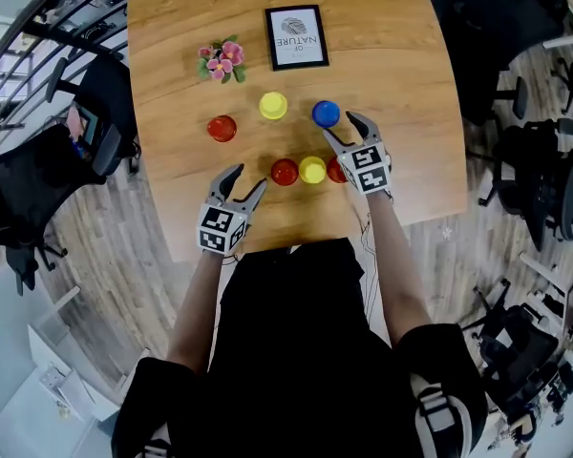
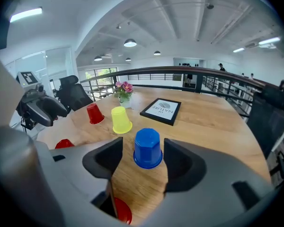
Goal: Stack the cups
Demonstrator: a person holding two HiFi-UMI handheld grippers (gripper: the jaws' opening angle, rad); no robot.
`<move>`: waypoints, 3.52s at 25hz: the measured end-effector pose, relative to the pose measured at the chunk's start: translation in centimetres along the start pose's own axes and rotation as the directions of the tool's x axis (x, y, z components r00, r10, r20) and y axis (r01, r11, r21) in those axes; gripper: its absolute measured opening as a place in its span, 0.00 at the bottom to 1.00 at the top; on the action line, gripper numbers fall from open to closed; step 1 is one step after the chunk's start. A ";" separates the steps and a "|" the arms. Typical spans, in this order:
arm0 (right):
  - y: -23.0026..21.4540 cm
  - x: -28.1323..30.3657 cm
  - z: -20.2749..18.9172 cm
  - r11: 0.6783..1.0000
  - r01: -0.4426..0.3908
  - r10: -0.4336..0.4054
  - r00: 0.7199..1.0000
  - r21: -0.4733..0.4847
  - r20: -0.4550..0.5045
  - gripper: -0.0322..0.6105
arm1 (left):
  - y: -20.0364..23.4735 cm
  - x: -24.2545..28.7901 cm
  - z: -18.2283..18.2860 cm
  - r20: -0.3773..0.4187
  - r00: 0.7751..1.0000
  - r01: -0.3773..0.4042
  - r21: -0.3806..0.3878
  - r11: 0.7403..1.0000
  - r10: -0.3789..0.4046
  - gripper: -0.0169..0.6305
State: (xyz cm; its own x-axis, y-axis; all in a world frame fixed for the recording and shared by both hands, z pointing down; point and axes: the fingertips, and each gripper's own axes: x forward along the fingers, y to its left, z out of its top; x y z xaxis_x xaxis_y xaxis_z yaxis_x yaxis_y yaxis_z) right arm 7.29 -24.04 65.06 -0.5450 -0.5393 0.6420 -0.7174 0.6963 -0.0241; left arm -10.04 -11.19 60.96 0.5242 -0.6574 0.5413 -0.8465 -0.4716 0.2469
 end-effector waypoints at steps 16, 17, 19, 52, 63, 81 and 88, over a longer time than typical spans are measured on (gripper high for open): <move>-0.5 3.9 0.3 1.000 -0.011 0.011 0.997 0.010 -0.072 0.41 | 0.1 0.5 -0.9 -0.031 0.999 -0.033 -0.037 0.999 0.032 0.45; -0.5 3.8 0.4 1.000 -0.004 0.004 0.998 0.007 -0.070 0.41 | 0.1 0.5 -0.9 -0.032 0.999 -0.033 -0.036 0.999 0.032 0.45; -0.6 3.5 0.8 1.000 0.007 -0.007 0.998 -0.004 -0.057 0.41 | 0.0 0.4 -0.8 -0.031 0.999 -0.034 -0.033 0.999 0.033 0.45; 11.7 -6.3 3.2 0.999 0.017 -0.015 0.999 -0.052 0.040 0.41 | -1.6 -5.6 -2.4 0.057 0.996 0.072 0.067 0.995 -0.076 0.44; 14.6 -6.3 1.9 0.998 -0.026 0.026 1.000 -0.063 0.008 0.41 | -2.0 -6.3 -3.2 0.063 0.995 0.071 0.058 0.996 -0.075 0.44; 14.8 -6.4 1.5 0.995 -0.058 0.059 0.998 -0.082 0.002 0.45 | -2.1 -5.6 -3.0 0.060 0.997 0.053 0.048 0.997 -0.056 0.44; 14.9 -7.5 2.7 0.993 -0.064 0.069 0.997 -0.100 0.038 0.49 | -2.1 -5.5 -2.5 0.072 0.996 0.046 0.044 0.998 -0.049 0.44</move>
State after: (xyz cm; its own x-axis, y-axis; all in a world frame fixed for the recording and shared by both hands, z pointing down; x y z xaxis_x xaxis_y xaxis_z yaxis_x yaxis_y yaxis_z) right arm -0.45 -10.88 57.84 -0.6089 -0.5079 0.6093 -0.6336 0.7736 0.0117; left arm -11.37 -5.14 59.50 0.5703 -0.6744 0.4691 -0.8167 -0.5268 0.2356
